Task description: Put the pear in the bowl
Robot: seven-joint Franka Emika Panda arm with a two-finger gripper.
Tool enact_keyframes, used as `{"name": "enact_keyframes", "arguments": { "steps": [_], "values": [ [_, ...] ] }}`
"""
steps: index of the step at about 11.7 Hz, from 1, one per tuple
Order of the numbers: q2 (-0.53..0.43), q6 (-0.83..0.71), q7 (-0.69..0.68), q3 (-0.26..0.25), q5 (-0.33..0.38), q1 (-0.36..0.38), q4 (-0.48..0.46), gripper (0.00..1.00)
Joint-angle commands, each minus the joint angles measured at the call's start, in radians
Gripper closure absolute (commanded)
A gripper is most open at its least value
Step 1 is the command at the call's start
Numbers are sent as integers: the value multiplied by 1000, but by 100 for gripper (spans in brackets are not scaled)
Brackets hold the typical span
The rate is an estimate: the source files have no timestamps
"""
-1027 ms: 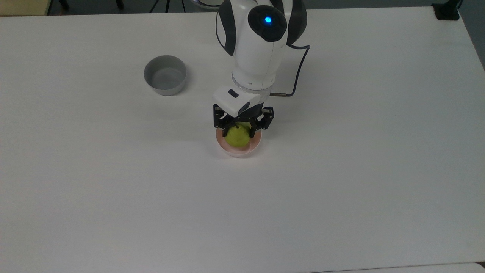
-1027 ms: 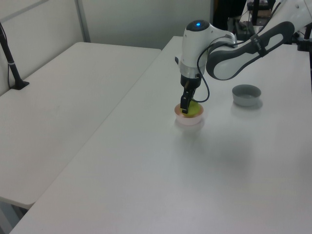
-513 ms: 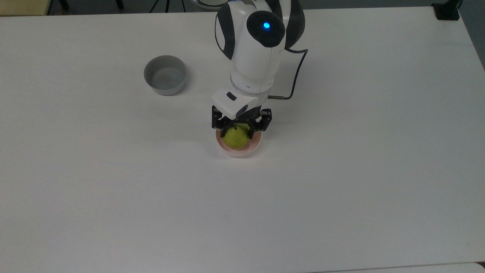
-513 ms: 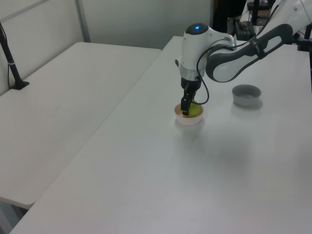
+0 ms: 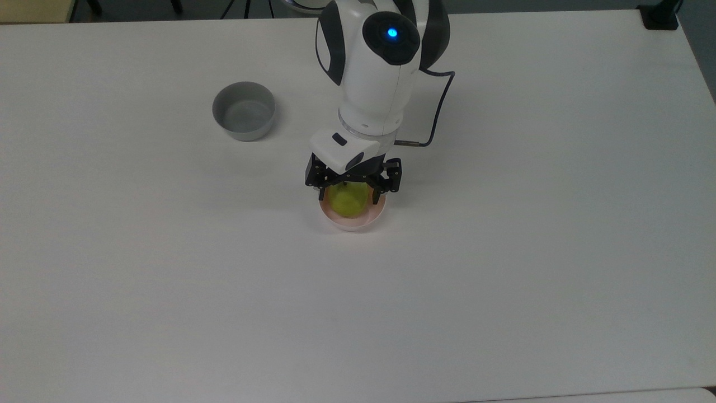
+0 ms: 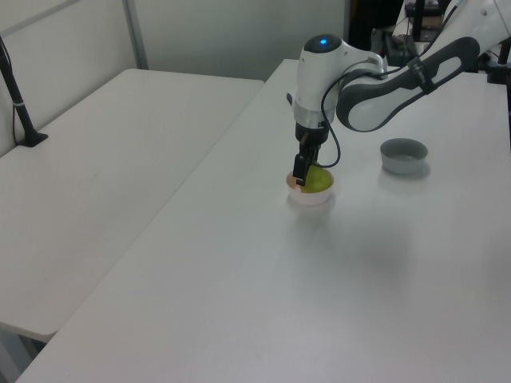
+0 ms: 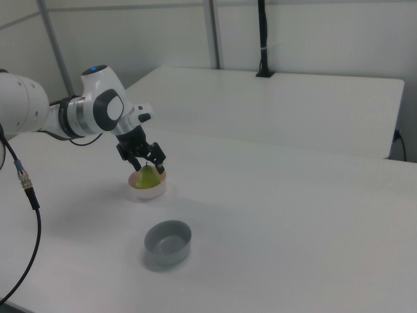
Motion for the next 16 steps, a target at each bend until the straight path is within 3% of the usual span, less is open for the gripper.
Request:
{"name": "enact_keyframes", "arguments": {
  "steps": [1,7,10,12,16],
  "values": [
    [-79,-38,25,-8,-28,2,-18,0],
    [-269,-313,20,-5,1,-39,37,0],
    [-408,-455,-53,-5,175,-119,37,0],
    [-467,-575,-113,-5,218,-170,38,0],
    [-496,-574,-341,-5,286,-262,32,0]
  ]
}}
